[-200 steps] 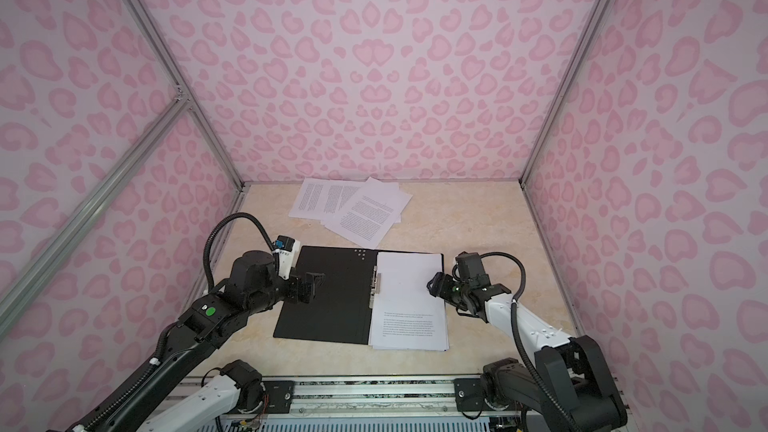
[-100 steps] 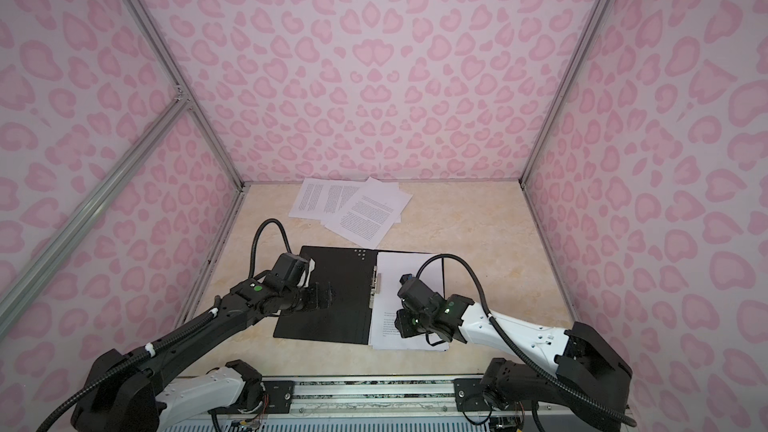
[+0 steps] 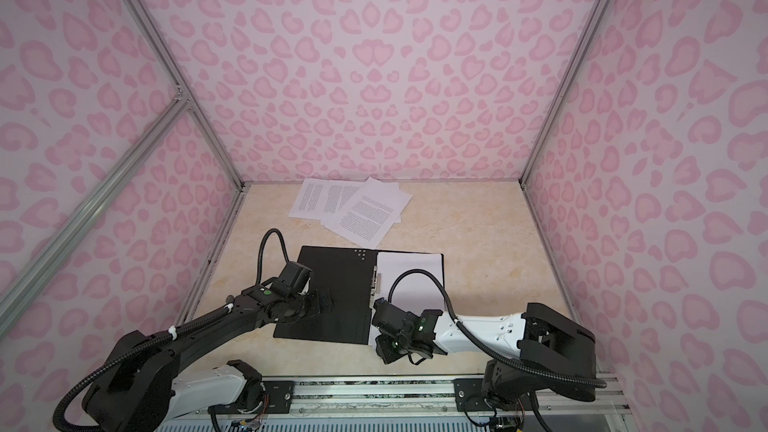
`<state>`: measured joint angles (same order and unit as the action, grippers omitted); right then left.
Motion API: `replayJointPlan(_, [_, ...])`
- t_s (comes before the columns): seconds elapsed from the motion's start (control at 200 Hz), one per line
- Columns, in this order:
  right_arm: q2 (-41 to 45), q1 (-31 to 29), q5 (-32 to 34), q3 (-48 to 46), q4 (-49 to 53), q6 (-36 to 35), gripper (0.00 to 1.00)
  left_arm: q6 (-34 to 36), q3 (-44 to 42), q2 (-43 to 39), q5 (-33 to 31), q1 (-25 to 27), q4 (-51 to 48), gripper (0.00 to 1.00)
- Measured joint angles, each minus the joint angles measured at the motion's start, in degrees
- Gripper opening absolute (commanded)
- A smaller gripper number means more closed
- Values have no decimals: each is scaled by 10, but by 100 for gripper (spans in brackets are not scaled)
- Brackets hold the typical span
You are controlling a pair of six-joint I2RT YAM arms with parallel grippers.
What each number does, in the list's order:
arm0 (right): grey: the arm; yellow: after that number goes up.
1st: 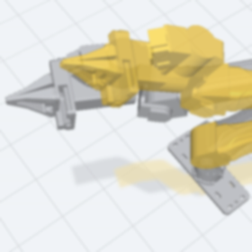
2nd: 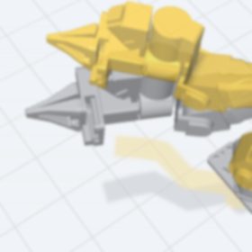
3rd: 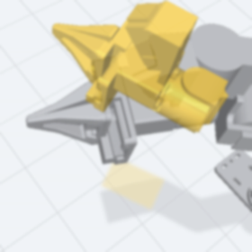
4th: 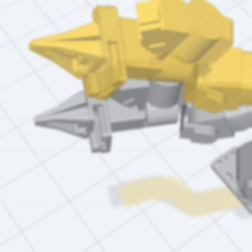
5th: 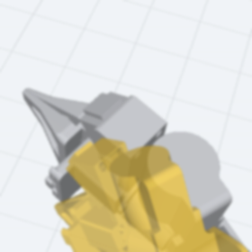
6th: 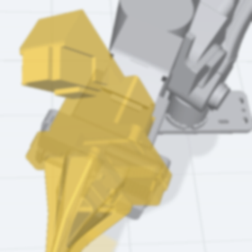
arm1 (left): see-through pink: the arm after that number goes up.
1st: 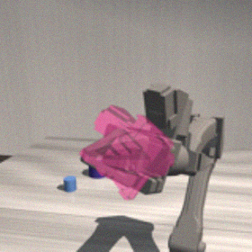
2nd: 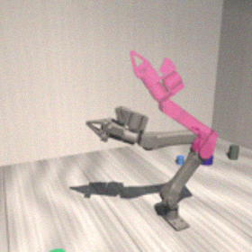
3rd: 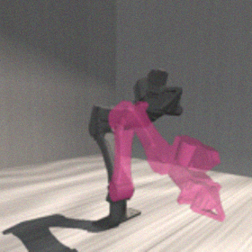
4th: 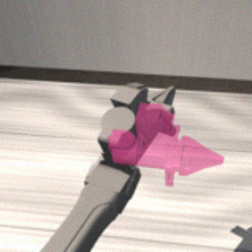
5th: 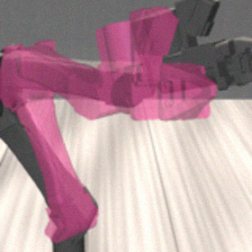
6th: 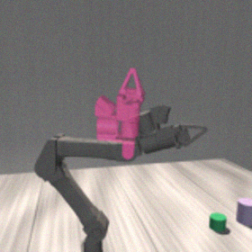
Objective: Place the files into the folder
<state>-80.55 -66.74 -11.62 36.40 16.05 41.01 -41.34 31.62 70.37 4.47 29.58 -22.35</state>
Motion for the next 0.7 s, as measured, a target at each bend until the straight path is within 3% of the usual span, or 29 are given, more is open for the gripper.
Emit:
replayJointPlan(0.57, [-29, -5, 1, 4, -32, 9, 44, -22, -17, -14, -14, 0, 27, 100])
replayJointPlan(0.705, [3, -2, -4, -6, -32, 10, 48, -24, -24, -23, -15, 0, 28, 99])
